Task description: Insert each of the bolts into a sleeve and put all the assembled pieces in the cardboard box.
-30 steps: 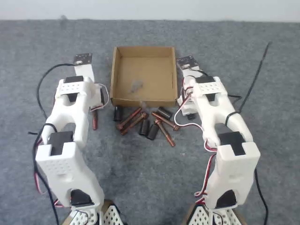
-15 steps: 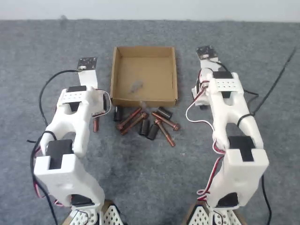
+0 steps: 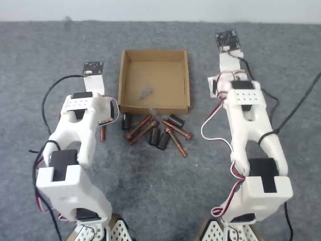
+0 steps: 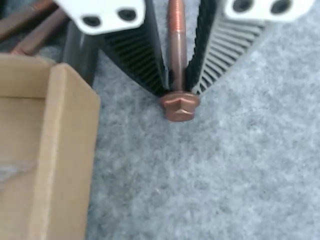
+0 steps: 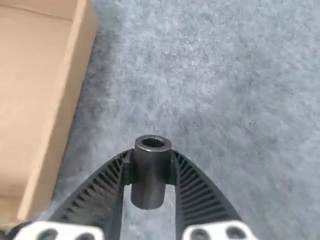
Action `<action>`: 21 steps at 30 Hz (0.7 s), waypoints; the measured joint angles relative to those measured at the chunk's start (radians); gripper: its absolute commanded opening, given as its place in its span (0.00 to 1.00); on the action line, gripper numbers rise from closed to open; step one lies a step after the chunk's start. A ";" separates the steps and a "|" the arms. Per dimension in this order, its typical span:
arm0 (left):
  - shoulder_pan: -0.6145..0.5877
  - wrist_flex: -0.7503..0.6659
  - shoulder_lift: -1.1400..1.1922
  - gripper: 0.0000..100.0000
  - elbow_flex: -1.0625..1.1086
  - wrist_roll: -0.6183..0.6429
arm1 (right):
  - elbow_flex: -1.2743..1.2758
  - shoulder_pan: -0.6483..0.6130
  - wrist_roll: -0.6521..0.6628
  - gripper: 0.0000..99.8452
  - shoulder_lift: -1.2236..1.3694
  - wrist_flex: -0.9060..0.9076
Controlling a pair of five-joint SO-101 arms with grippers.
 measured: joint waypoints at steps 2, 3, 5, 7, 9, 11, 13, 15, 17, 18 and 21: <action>0.000 0.000 0.000 0.01 0.000 0.000 | 0.095 -0.002 0.000 0.01 0.000 -0.153; 0.000 0.000 0.000 0.01 0.000 0.000 | 0.141 -0.002 0.000 0.01 0.000 -0.238; 0.000 0.000 0.000 0.01 0.000 0.000 | 0.222 -0.002 0.000 0.01 0.000 -0.405; 0.000 0.000 0.000 0.01 0.000 0.000 | 0.288 -0.002 0.000 0.01 0.000 -0.559; 0.000 0.000 0.000 0.01 0.000 0.000 | 0.331 -0.002 0.000 0.01 0.000 -0.692; 0.000 0.000 0.000 0.01 0.000 0.000 | 0.361 -0.002 0.000 0.01 0.000 -0.804; 0.000 0.000 0.000 0.01 0.000 0.000 | 0.388 -0.002 0.000 0.01 0.000 -0.901; 0.000 0.000 0.000 0.01 0.000 0.000 | 0.417 0.000 0.000 0.01 -0.002 -0.996; 0.000 0.000 0.000 0.01 0.000 0.000 | 0.454 -0.002 -0.005 0.01 -0.002 -1.100; 0.000 0.000 0.000 0.01 0.000 0.000 | 0.474 -0.003 -0.014 0.01 -0.002 -1.154; 0.000 0.000 0.000 0.01 0.000 0.000 | 0.519 -0.023 -0.069 0.01 0.011 -1.338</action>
